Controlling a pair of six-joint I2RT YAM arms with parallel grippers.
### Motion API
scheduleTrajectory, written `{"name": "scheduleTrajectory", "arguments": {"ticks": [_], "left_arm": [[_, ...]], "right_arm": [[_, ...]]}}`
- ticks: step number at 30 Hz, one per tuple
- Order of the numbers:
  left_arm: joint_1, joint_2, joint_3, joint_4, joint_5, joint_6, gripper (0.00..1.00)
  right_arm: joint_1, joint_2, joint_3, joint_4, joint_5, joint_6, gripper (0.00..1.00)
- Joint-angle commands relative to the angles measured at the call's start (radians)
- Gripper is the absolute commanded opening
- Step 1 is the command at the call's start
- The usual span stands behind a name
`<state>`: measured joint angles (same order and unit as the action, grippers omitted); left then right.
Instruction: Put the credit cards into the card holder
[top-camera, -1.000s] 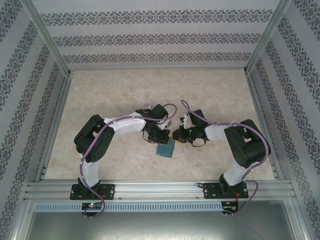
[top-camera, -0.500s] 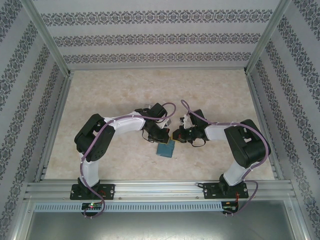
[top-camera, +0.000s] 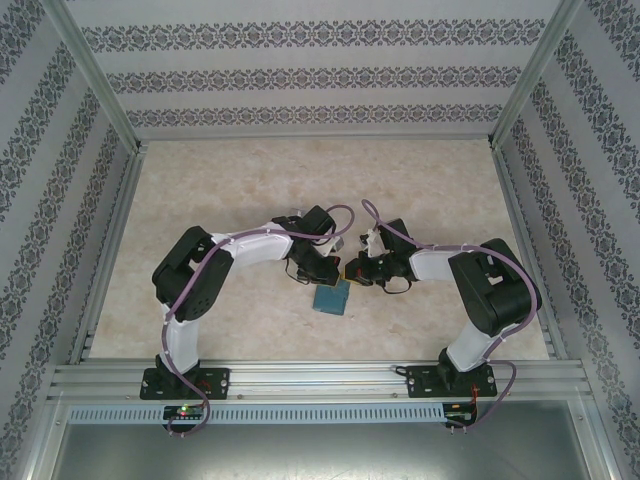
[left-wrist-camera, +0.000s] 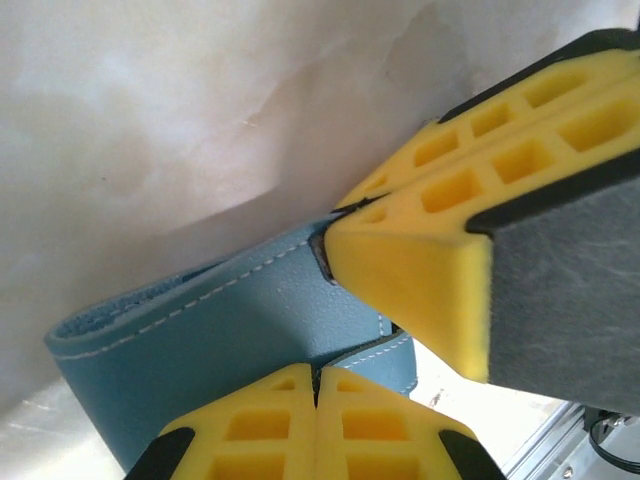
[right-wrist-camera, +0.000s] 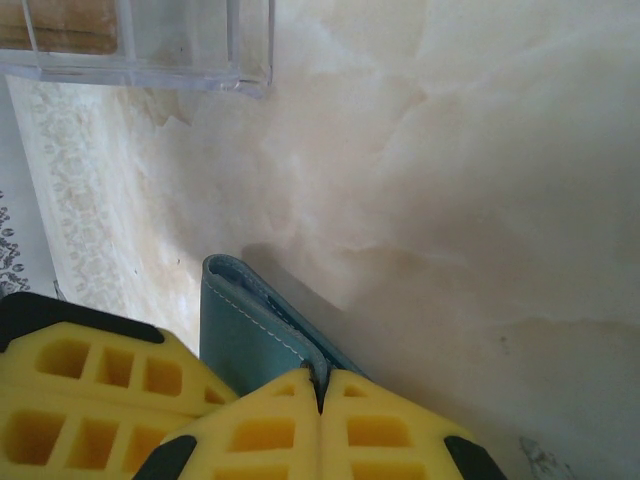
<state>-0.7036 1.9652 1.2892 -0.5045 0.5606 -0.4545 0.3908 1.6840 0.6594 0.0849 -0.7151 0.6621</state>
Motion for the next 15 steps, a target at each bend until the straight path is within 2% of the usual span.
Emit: {"name": "scheduleTrajectory", "arguments": {"ticks": [1, 10, 15], "left_arm": [[0.016, 0.03, -0.004, -0.034, -0.06, 0.033, 0.0], [0.016, 0.012, -0.044, -0.018, -0.059, 0.024, 0.0], [0.016, -0.031, -0.088, 0.049, 0.002, -0.018, 0.0]], "right_arm": [[0.015, -0.006, 0.002, -0.04, 0.052, -0.005, 0.0], [0.014, -0.014, 0.011, -0.05, 0.054, -0.005, 0.0], [0.016, -0.003, 0.017, -0.05, 0.052, -0.006, 0.0]]}}
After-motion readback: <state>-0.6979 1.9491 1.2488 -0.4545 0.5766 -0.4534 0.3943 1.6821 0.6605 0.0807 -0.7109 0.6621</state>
